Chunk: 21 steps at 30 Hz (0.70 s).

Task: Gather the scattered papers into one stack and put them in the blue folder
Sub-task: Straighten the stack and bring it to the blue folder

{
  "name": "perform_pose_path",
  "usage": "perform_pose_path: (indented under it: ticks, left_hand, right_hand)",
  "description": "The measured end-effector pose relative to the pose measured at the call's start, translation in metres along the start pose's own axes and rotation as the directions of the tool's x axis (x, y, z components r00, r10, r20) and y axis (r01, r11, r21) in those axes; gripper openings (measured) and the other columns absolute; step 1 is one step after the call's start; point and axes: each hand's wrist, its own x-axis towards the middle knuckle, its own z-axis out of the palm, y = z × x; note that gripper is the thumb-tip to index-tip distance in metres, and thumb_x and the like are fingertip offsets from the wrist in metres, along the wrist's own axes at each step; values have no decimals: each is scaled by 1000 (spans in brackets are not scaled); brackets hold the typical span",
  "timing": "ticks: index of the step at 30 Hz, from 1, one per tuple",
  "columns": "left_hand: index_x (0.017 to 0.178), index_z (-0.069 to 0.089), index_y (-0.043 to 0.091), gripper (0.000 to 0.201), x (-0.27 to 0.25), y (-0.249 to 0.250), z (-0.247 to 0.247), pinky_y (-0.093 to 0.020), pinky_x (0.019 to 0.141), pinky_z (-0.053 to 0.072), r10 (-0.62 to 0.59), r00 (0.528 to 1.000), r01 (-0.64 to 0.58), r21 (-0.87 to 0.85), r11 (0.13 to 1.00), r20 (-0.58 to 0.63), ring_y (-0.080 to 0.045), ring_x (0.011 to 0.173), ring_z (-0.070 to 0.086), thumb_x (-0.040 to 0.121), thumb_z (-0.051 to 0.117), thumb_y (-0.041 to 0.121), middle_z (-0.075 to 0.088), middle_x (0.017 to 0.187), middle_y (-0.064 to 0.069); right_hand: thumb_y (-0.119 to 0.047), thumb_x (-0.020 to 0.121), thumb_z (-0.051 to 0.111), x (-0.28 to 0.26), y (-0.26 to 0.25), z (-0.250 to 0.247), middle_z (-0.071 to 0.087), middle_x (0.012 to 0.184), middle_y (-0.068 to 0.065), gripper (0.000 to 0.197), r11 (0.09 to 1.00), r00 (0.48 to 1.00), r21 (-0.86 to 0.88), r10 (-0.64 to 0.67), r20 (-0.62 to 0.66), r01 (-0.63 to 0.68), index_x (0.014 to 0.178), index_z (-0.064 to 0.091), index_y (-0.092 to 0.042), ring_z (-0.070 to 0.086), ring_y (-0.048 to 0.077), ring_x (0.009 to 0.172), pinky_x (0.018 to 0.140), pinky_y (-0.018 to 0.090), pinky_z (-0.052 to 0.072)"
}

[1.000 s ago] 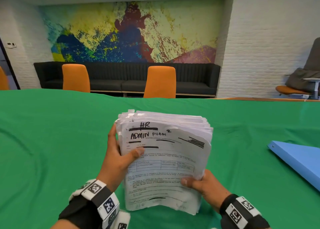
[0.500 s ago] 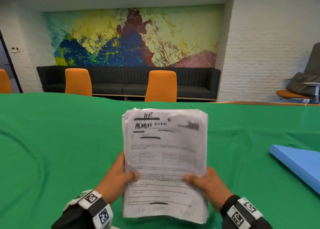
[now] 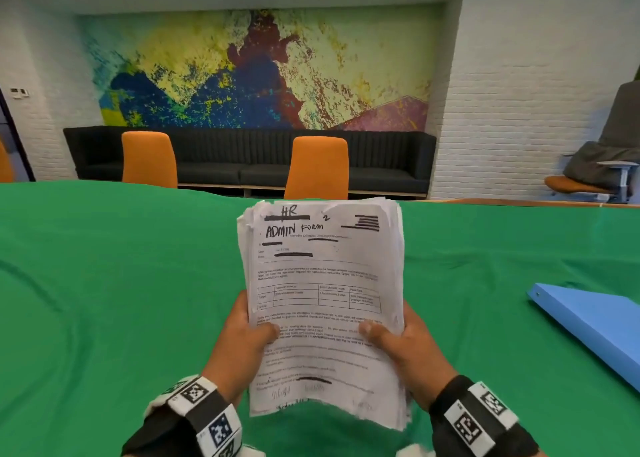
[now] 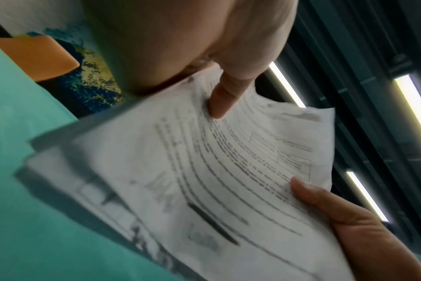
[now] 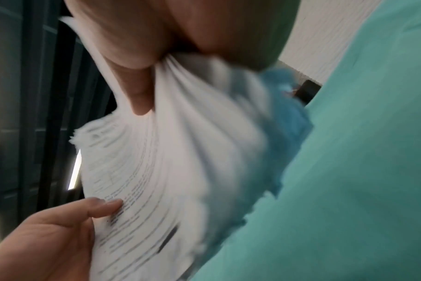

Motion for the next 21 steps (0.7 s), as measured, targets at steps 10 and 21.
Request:
perform_pose_path:
  ticks: [10, 21]
  left_hand:
    - [124, 52, 9, 41, -2, -3, -16, -60, 88, 56, -226, 954, 244, -73, 967, 195, -41, 100, 72, 89, 60, -10, 74, 114, -15]
    - [119, 55, 14, 42, 40, 2, -42, -51, 91, 57, -282, 953, 224, 368, 902, 109, -28, 99, 73, 83, 73, 1, 74, 112, -5]
  right_hand:
    - [-7, 89, 68, 1, 16, -19, 67, 135, 22, 54, 965, 970, 180, 160, 181, -193, 141, 52, -5, 65, 44, 122, 105, 63, 49]
    - [6, 97, 57, 49, 6, 14, 73, 127, 14, 37, 951, 945, -15, 309, 105, -309, 131, 62, -7, 71, 36, 115, 104, 57, 52]
